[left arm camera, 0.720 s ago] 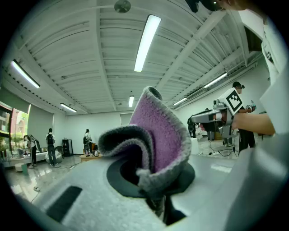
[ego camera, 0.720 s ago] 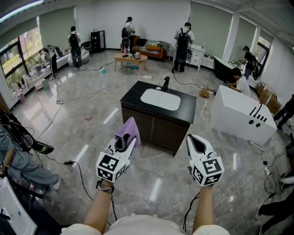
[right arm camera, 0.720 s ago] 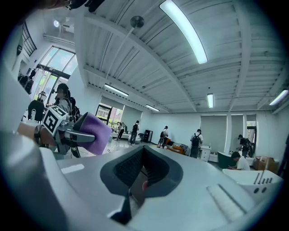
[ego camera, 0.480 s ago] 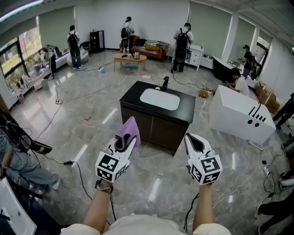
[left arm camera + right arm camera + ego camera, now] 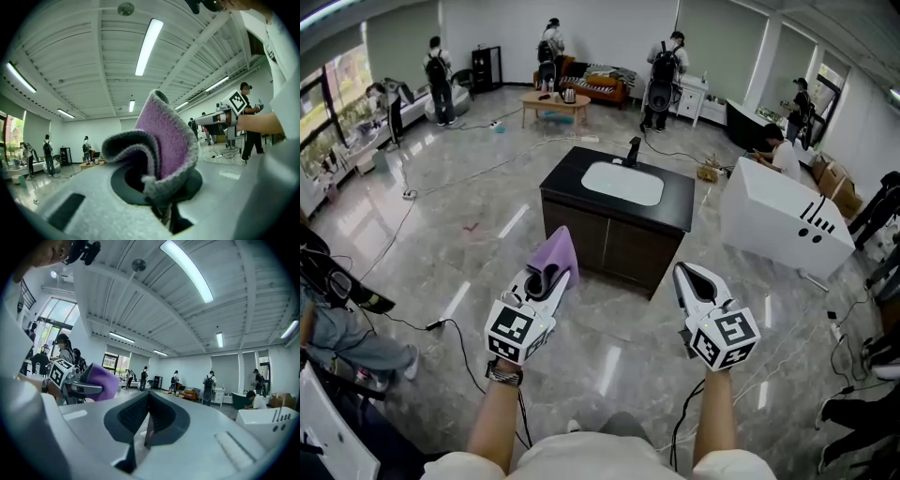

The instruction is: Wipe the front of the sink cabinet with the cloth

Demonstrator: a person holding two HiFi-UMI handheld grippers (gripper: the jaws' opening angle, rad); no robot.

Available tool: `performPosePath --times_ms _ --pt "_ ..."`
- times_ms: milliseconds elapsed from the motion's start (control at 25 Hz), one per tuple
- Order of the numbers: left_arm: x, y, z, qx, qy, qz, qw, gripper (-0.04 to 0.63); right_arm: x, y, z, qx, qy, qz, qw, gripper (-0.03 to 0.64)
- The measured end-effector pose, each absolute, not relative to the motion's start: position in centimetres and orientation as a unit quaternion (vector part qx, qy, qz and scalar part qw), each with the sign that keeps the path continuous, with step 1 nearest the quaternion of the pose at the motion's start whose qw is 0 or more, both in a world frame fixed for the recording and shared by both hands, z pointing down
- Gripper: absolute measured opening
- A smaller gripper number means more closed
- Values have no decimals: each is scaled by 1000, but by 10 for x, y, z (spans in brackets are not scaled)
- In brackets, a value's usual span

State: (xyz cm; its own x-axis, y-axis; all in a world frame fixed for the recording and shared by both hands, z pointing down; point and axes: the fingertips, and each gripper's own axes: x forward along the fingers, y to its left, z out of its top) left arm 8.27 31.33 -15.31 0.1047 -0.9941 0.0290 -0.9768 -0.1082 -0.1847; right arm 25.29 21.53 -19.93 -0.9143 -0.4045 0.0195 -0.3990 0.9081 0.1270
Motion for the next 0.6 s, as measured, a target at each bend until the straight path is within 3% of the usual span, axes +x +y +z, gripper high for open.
performPosePath --times_ms 600 --pt "43 306 -127 -753 652 -81 41 44 216 214 -192 207 -975 -76 5 8"
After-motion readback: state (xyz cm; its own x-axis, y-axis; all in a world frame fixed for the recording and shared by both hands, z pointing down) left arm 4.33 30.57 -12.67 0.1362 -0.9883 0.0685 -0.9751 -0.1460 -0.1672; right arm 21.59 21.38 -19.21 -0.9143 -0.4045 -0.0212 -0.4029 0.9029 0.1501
